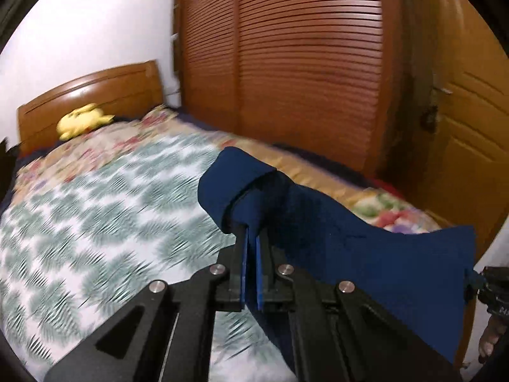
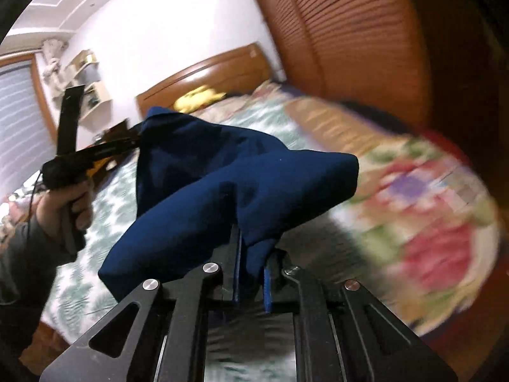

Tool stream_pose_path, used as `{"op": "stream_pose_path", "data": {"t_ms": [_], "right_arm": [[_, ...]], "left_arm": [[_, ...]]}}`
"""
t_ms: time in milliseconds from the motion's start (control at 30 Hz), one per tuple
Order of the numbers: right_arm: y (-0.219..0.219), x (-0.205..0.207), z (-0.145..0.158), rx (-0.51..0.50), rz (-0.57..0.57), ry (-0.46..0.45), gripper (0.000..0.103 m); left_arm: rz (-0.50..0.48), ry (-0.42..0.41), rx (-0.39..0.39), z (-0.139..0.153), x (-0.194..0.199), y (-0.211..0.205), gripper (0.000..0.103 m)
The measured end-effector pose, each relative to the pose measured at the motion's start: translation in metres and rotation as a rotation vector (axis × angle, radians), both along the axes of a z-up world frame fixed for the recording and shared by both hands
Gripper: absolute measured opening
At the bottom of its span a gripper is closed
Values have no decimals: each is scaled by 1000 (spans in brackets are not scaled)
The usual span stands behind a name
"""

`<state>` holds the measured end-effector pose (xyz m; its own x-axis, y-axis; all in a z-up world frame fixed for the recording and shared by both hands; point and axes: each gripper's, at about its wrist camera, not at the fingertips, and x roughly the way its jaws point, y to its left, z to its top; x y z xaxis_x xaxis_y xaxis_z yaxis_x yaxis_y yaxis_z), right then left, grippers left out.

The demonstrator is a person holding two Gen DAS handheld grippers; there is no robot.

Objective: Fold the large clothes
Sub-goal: 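Lower the jacket bundle onto the bed corner by the door and open both tools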

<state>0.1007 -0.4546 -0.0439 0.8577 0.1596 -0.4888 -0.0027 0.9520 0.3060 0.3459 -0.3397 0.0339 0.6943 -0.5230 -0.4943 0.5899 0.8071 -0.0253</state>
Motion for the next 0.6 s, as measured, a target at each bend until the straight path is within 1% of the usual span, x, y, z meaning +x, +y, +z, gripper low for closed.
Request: {"op": "stream_pose_path", "data": {"t_ms": [100, 167, 233, 267, 300, 333, 367, 400, 433, 467, 500, 533, 567, 600], "right_arm": [[-40, -13, 15, -64, -97, -12, 8], [-65, -22, 23, -111, -158, -13, 8], [-95, -28, 27, -153, -229, 10, 8], [-109, -30, 25, -168, -260, 29, 8], [-122, -32, 22, -188, -292, 48, 11], [-133, -33, 14, -221, -325, 84, 13], [-141, -34, 5, -241, -349, 134, 16], [-151, -32, -9, -237, -373, 214, 16], [-159, -34, -19, -224, -399, 253, 18], [-165, -39, -28, -208, -423, 271, 26], [-168, -46, -34, -193, -431, 271, 39], [-170, -53, -36, -186, -439, 260, 44], [-171, -59, -36, -180, -455, 245, 51], [-170, -62, -34, -176, -465, 236, 54]], "left_arm": [[-74, -3, -26, 6, 2, -52, 1], [-116, -1, -30, 6, 3, -84, 1], [-159, 28, -1, -2, 8, -120, 2], [-186, 68, 24, -11, 11, -136, 4], [-217, 122, 56, -24, 15, -152, 5], [-233, 156, 83, -35, 18, -162, 5], [-224, 152, 103, -45, 18, -167, 5], [-211, 132, 111, -52, 17, -169, 5], [-212, 136, 106, -56, 18, -167, 5], [-221, 160, 91, -60, 19, -164, 5], [-227, 185, 79, -62, 21, -160, 5], [-222, 190, 77, -63, 21, -154, 5], [-213, 184, 77, -61, 21, -150, 5], [-207, 178, 73, -59, 19, -144, 5]]}}
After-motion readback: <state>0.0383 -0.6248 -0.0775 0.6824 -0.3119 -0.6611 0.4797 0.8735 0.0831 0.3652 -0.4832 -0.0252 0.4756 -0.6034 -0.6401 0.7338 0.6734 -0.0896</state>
